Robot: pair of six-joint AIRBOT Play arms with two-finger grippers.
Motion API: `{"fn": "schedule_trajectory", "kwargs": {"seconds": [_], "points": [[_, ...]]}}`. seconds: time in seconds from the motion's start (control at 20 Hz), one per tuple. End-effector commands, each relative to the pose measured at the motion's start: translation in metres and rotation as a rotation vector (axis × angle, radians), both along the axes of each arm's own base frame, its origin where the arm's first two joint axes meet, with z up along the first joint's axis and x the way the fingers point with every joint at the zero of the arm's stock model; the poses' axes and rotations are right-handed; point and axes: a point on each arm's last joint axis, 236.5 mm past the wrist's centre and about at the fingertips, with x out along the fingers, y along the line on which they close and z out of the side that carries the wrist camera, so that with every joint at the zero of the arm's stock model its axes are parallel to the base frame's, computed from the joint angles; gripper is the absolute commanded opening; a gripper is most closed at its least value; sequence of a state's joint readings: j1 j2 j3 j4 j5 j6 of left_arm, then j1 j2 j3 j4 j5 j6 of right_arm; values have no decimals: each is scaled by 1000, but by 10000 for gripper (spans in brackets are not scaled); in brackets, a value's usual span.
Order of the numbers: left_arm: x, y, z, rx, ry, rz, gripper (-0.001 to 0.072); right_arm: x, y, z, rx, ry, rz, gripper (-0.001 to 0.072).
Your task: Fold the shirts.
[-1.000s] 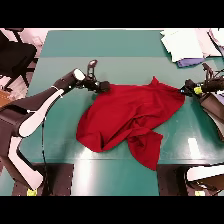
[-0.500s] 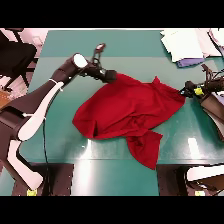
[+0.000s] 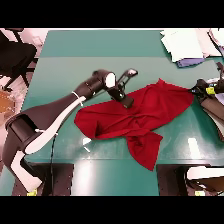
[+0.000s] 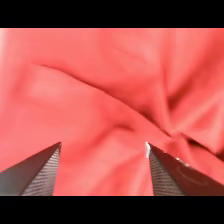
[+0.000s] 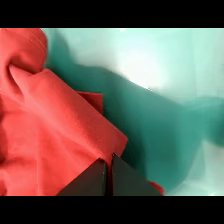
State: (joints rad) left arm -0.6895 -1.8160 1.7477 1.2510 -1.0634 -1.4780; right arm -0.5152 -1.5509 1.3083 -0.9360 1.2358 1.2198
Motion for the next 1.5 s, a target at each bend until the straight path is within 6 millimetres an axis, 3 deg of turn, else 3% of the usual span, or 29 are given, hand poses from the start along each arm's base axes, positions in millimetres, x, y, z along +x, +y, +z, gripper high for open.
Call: {"fn": "schedule_trajectory", "kwargs": {"seconds": [0.0, 0.1, 0.2, 0.35, 0.4, 0.5, 0.8, 0.95, 1.2, 1.4, 1.45], "points": [[65, 36, 46, -44, -101, 158, 615, -4, -8, 5, -6, -7, -9, 18], [84, 50, 59, -142, -55, 234, 616, -4, -6, 5, -3, -7, -6, 18], [68, 38, 54, -219, 38, 147, 615, -1, -3, 5, -8, -13, 2, 17], [57, 21, 41, -239, 33, 13, 613, 2, 6, 5, -15, -17, 21, 18], [53, 12, 39, -275, 45, -21, 537, 3, 9, 5, -15, -17, 28, 18], [44, -2, 28, -322, 75, -86, 535, 4, 15, 4, -15, -15, 43, 17], [34, -9, -19, -263, 129, -118, 535, 4, 18, 3, -19, -12, 53, 18], [41, -13, -35, -238, 94, -107, 534, 4, 18, 3, -18, -12, 54, 17], [56, -20, -33, -252, 23, -88, 534, 3, 18, 3, -18, -10, 55, 18], [44, -22, -34, -245, 61, -119, 532, 4, 17, 3, -22, -14, 51, 18], [39, -23, -36, -242, 76, -130, 446, 5, 17, 3, -24, -17, 49, 18]]}}
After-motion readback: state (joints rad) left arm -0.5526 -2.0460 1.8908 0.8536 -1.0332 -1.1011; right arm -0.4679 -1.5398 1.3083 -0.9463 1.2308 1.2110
